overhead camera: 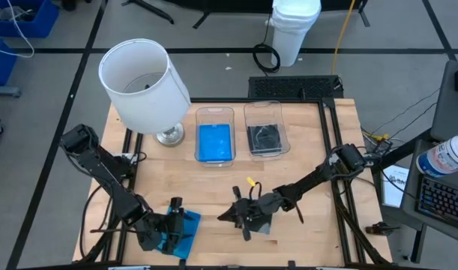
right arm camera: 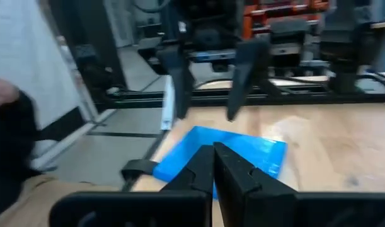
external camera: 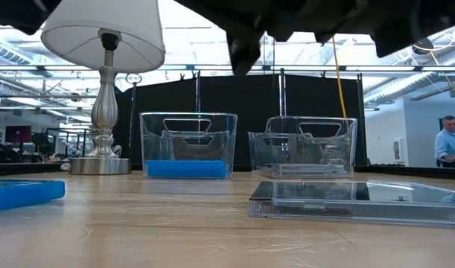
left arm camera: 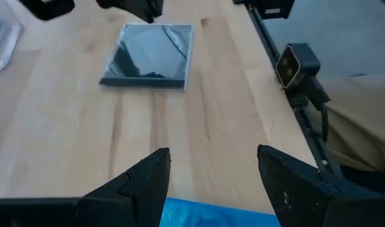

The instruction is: Pick & place jewel cases by type

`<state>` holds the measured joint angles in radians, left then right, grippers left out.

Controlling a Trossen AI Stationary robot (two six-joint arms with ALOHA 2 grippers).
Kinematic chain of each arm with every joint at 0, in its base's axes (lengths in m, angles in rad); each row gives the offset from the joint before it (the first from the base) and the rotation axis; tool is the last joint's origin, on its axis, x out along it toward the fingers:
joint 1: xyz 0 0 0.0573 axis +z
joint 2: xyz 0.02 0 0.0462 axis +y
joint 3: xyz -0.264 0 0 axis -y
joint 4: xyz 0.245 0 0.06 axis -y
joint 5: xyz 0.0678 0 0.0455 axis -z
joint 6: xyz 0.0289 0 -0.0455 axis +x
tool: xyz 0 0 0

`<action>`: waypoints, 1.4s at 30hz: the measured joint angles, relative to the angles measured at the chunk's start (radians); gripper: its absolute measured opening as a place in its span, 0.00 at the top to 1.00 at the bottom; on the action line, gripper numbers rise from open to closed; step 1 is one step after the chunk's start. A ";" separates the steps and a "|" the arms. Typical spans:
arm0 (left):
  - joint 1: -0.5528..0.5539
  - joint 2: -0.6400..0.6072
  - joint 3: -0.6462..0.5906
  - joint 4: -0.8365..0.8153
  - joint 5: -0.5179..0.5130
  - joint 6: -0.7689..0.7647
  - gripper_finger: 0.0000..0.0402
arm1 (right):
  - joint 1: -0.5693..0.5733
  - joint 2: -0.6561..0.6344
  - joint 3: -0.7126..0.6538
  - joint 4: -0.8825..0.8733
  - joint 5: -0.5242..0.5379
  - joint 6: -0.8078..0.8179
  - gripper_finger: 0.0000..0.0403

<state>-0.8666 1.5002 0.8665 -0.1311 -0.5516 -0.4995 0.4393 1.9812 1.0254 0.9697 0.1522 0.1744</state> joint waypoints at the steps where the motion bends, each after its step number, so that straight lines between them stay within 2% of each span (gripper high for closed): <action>1: -0.006 0.000 0.000 -0.007 -0.009 -0.011 0.40 | 0.000 0.000 -0.005 -0.001 0.026 0.001 0.99; 8: -0.027 0.000 0.000 -0.085 -0.074 -0.017 0.40 | 0.007 0.000 -0.024 -0.061 0.190 -0.058 1.00; 12: -0.012 0.000 0.000 -0.107 -0.077 0.045 0.40 | -0.005 0.000 -0.026 -0.061 0.214 -0.105 1.00; 15: -0.003 0.000 0.000 -0.110 -0.076 0.044 0.40 | -0.013 0.000 -0.026 -0.062 0.214 -0.074 1.00; 20: -0.042 0.000 0.000 -0.112 0.033 0.034 0.40 | -0.013 0.000 -0.026 -0.098 0.212 -0.027 1.00; 25: -0.136 0.000 0.001 -0.116 0.017 -0.067 0.40 | -0.006 0.000 -0.007 -0.140 0.210 -0.007 1.00; 30: -0.258 0.004 0.001 -0.175 0.039 -0.247 0.40 | -0.006 0.000 0.080 -0.310 0.210 0.028 1.00; 32: -0.307 0.018 0.002 -0.192 -0.010 -0.294 0.40 | -0.006 0.000 0.109 -0.368 0.202 0.050 1.00; 37: -0.405 0.067 0.002 -0.211 -0.089 -0.409 0.40 | 0.001 0.000 0.128 -0.429 0.077 0.105 1.00; 42: -0.447 0.137 0.002 -0.205 -0.106 -0.450 0.40 | 0.028 0.000 0.130 -0.421 0.117 0.144 1.00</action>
<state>-1.3138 1.6373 0.8690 -0.3364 -0.6578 -0.9491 0.4674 1.9816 1.1553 0.5487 0.2694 0.3189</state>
